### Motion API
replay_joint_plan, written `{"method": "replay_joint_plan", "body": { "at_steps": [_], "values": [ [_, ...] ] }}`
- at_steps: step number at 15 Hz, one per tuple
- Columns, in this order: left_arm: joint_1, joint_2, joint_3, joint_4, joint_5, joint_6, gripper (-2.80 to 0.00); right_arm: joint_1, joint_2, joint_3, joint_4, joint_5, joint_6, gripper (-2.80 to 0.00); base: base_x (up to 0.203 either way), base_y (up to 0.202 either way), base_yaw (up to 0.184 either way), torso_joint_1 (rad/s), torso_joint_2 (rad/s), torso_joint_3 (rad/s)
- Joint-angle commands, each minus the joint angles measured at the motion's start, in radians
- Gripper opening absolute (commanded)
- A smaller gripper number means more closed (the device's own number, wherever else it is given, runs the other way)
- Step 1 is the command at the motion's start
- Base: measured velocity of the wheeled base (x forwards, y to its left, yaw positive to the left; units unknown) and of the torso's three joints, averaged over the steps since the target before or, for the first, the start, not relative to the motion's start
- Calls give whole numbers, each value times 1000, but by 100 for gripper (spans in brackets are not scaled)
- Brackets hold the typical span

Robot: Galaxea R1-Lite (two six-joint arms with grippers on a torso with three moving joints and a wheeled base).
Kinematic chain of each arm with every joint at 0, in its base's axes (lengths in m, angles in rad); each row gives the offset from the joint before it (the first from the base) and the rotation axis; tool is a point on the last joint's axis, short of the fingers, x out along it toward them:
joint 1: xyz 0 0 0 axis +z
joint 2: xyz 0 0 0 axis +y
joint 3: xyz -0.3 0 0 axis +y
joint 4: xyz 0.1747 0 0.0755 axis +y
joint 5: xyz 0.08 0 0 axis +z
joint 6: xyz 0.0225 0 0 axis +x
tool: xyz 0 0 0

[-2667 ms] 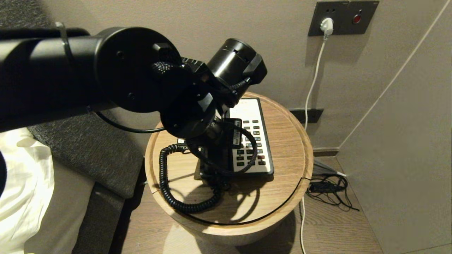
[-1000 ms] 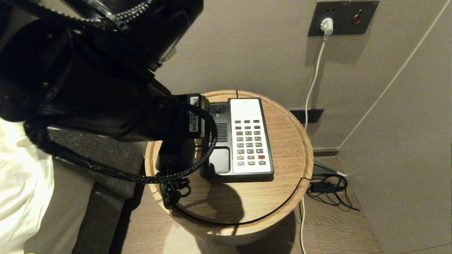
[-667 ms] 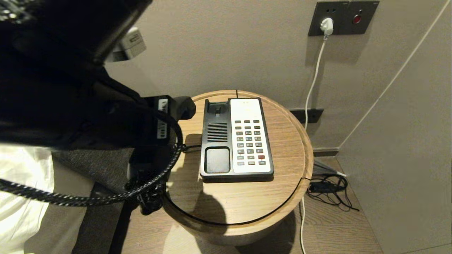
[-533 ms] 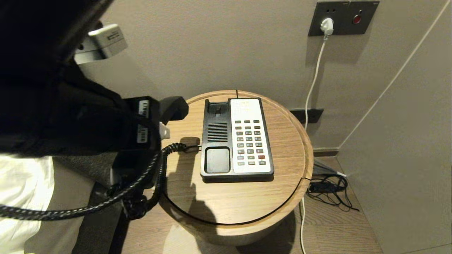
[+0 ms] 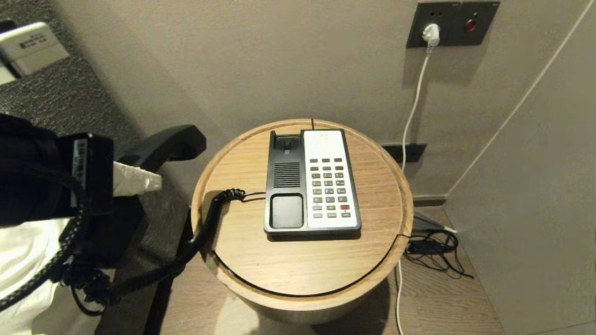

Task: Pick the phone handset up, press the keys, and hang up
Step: Dial the number

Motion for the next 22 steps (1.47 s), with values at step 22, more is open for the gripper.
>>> {"method": "replay_joint_plan", "body": {
  "at_steps": [22],
  "values": [
    [6,-82,12,2,-8,-3,-280,318,1233,-1107,356,361,380,-280,0,0,0,0,0,0]
  ]
}}
